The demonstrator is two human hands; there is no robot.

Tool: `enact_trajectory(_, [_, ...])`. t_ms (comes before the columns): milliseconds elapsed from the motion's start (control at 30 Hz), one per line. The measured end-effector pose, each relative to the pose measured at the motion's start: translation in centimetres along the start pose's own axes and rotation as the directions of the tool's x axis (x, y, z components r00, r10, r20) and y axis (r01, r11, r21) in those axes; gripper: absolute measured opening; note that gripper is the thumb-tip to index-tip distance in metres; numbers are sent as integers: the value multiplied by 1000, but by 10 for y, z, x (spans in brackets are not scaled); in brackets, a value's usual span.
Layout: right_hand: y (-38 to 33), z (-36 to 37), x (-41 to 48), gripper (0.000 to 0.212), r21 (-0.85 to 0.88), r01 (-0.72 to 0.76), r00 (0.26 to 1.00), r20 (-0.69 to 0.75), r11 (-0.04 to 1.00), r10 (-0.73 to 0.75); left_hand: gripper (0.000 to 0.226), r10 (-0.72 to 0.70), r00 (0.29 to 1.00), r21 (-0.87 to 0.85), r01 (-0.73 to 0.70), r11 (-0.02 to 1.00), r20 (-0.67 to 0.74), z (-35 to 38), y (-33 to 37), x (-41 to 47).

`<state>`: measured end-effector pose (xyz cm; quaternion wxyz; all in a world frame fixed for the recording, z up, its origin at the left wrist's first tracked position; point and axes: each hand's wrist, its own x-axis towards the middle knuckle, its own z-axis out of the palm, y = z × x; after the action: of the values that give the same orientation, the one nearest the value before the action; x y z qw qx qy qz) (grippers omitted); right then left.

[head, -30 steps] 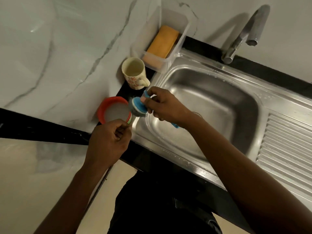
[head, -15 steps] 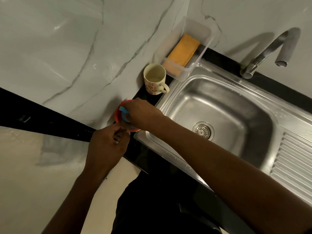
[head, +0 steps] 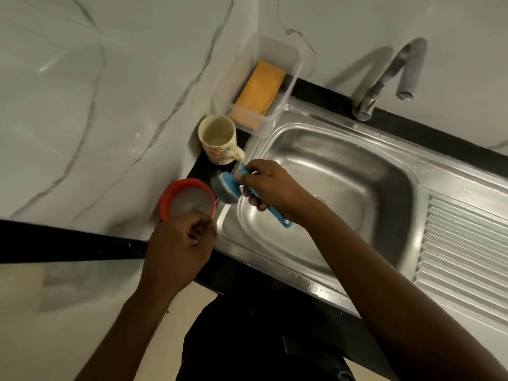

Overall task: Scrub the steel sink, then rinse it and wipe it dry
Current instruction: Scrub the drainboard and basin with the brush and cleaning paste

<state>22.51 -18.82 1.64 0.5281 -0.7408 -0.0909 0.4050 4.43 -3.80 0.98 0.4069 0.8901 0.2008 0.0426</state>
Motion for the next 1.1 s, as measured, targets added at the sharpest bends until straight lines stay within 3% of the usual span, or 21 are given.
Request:
enact_trajectory(100, [31, -37, -11, 17, 285, -79, 988, -104, 955, 113, 7, 40, 995, -26, -38, 999, 95, 18, 18, 15])
enact_trajectory(200, [65, -68, -11, 13, 563, -68, 948, -222, 824, 230, 13, 118, 975, -11, -118, 993, 186, 35, 41, 33])
enact_trajectory(267, [86, -87, -5, 18, 769, 6, 908, -273, 639, 319, 14, 157, 961, -2, -161, 987, 229, 47, 55, 44])
enact_trajectory(333, [102, -104, 3, 23, 923, 151, 880, -289, 355, 377, 15, 182, 947, -5, -187, 982, 265, 55, 65, 53])
enact_trajectory(400, [119, -123, 11, 26, 939, 333, 843, -338, 87, 418, 15, 201, 934, -5, -209, 978, 296, 63, 72, 61])
enact_trajectory(467, [127, -144, 18, 29, 877, 480, 775, -408, -30, 483, 15, 198, 924, 7, -212, 977, 327, 67, 76, 68])
enact_trajectory(500, [127, -156, 23, 29, 839, 542, 722, -437, -45, 536, 15, 200, 916, 13, -218, 976, 348, 70, 76, 72])
enact_trajectory(567, [124, -174, 33, 29, 797, 604, 587, -471, 32, 658, 15, 217, 895, 29, -248, 968, 391, 74, 75, 81])
enact_trajectory(633, [111, -181, 49, 21, 837, 533, 530, -447, 127, 721, 15, 242, 877, 51, -288, 956, 415, 77, 73, 91])
enact_trajectory(667, [104, -179, 61, 16, 867, 457, 562, -454, 198, 691, 16, 245, 873, 59, -296, 953, 422, 78, 71, 95])
enact_trajectory(733, [85, -158, 82, 22, 912, 301, 695, -409, 277, 591, 15, 232, 874, 60, -283, 957, 427, 79, 71, 101])
enact_trajectory(767, [76, -142, 92, 20, 932, 267, 742, -361, 244, 566, 14, 224, 875, 58, -275, 960, 428, 79, 70, 104])
enact_trajectory(800, [65, -130, 98, 20, 951, 280, 775, -306, 133, 553, 13, 220, 876, 56, -269, 961, 430, 78, 70, 107])
enact_trajectory(833, [59, -127, 104, 27, 956, 287, 763, -268, 63, 588, 13, 223, 873, 54, -273, 961, 433, 78, 69, 110])
enact_trajectory(933, [62, -122, 98, 30, 923, 385, 788, -330, 1, 520, 14, 251, 863, 53, -303, 951, 438, 76, 66, 117])
enact_trajectory(1033, [62, -139, 59, 19, 848, 451, 788, -231, -279, 571, 14, 251, 863, 27, -292, 956, 439, 76, 63, 118])
enact_trajectory(1067, [68, -148, 43, 20, 880, 474, 691, -354, -25, 630, 14, 252, 861, 21, -291, 957, 442, 76, 62, 118])
enact_trajectory(1100, [75, -156, 36, 26, 844, 530, 602, -440, 79, 667, 14, 253, 858, 18, -291, 956, 447, 76, 61, 117])
